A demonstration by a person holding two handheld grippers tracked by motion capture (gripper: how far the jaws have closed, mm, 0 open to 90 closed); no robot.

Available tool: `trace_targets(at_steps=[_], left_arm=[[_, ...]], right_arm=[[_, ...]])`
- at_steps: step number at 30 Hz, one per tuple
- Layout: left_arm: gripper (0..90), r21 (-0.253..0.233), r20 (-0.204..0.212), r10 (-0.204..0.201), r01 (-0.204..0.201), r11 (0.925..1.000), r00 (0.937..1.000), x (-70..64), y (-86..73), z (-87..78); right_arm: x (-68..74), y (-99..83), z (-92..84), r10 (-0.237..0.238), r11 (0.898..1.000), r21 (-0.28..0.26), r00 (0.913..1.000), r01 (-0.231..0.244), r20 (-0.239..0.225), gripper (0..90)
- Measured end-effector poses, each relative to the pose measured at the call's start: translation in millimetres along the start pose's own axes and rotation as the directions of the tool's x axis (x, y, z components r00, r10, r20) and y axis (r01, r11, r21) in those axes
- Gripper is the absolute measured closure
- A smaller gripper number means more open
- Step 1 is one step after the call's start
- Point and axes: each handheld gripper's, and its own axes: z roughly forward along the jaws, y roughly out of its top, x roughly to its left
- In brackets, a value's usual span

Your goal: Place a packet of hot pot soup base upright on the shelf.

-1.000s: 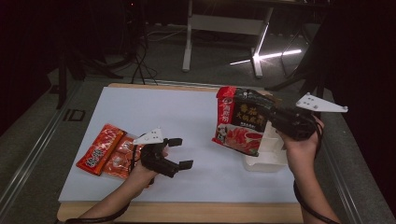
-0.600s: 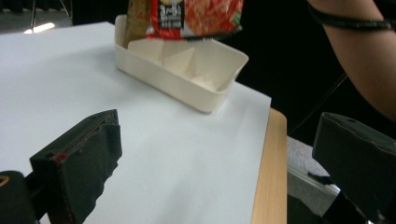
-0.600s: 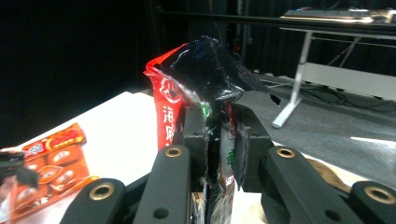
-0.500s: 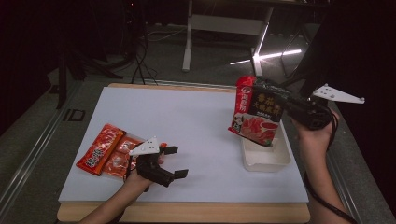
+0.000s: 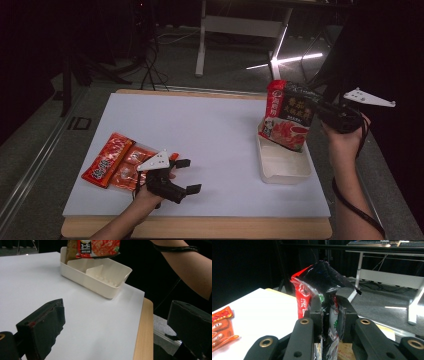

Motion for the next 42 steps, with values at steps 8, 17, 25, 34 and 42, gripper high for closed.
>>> trace_targets(at_steps=[8,17,25,34,42], left_arm=[[2.1,-0.007,0.000,0.015,-0.015,0.9999,0.9999,0.6,-4.7,1.0],[2.0,-0.019,0.000,0.008,-0.008,0.9998,1.0000,1.8,-5.9,0.8],[2.0,-0.014,-0.002,0.003,-0.003,0.9999,1.0000,3.6,-7.4,1.0],[2.1,-0.014,0.004,-0.006,0.006,0.9999,1.0000,4.2,-8.6,2.3],[2.0,-0.019,0.004,-0.010,0.010,0.9998,0.9999,4.9,-8.5,1.3]], right_arm=[[-18.3,-12.4,10.4,0.024,1.000,-0.007,0.9991,-0.025,-0.034,76.7],[-26.1,-22.7,26.8,0.003,1.000,0.018,0.9999,-0.003,-0.012,76.7],[-29.8,-33.9,38.6,0.002,0.999,0.039,0.9996,-0.001,-0.028,76.5],[-26.3,-39.3,44.1,0.004,0.999,0.039,0.9944,0.000,-0.106,75.4],[-24.6,-48.8,44.7,-0.002,0.999,0.038,0.9912,0.007,-0.132,74.4]])
